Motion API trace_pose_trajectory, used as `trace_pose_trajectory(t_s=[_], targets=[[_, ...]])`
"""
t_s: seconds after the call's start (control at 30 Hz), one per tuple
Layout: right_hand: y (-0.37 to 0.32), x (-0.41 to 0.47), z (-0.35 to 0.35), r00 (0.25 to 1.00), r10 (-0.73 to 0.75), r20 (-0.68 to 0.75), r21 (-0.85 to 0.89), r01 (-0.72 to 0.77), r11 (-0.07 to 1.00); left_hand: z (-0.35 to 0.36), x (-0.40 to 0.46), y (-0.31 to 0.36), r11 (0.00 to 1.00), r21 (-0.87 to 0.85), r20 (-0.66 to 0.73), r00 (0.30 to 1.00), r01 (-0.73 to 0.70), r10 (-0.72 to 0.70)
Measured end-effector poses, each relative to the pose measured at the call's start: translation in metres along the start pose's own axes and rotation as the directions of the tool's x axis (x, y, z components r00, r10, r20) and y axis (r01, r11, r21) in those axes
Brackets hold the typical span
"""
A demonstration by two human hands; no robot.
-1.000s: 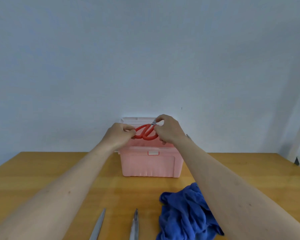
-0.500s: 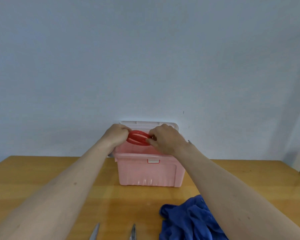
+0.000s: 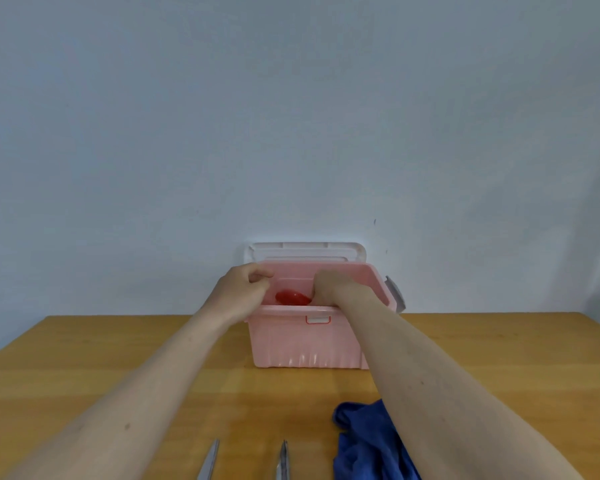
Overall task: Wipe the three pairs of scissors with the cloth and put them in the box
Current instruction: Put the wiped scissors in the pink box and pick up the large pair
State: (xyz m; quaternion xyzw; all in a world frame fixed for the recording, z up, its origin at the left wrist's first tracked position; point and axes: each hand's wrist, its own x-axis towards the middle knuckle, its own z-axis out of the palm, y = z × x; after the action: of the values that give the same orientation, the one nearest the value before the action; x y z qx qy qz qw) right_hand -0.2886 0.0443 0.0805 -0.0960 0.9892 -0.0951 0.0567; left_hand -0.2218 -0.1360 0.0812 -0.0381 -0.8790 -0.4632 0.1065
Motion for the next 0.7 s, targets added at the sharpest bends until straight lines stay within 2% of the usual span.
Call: trace_pose_trajectory(t_s=[0.1, 0.17, 0.33, 0.53, 0.7], targets=[[0.002, -0.008, -0.001, 0.996, 0.013, 0.086, 0.055, -0.018, 0.998, 0.002, -0.005, -0.001, 1.0, -0.001, 0.006, 1.0, -0.017, 0.017], [0.003, -0.014, -0.006, 0.997, -0.008, 0.08, 0.099, 0.0, 0.995, 0.003, -0.009, 0.001, 1.0, 0.011, 0.008, 1.0, -0.023, 0.022], [-0.001, -0.034, -0.021, 0.995, -0.087, -0.051, 0.227, 0.096, 0.969, 0.004, -0.024, 0.009, 0.999, 0.037, 0.017, 1.0, -0.026, 0.025], [-0.005, -0.09, -0.037, 0.966, -0.185, -0.182, 0.161, 0.215, 0.963, -0.005, -0.056, 0.021, 0.999, -0.003, -0.01, 0.999, -0.047, 0.047], [0.002, -0.159, -0.037, 0.94, -0.238, -0.243, 0.206, 0.29, 0.935, -0.019, -0.102, 0.034, 0.998, -0.033, 0.017, 0.998, -0.057, 0.058]])
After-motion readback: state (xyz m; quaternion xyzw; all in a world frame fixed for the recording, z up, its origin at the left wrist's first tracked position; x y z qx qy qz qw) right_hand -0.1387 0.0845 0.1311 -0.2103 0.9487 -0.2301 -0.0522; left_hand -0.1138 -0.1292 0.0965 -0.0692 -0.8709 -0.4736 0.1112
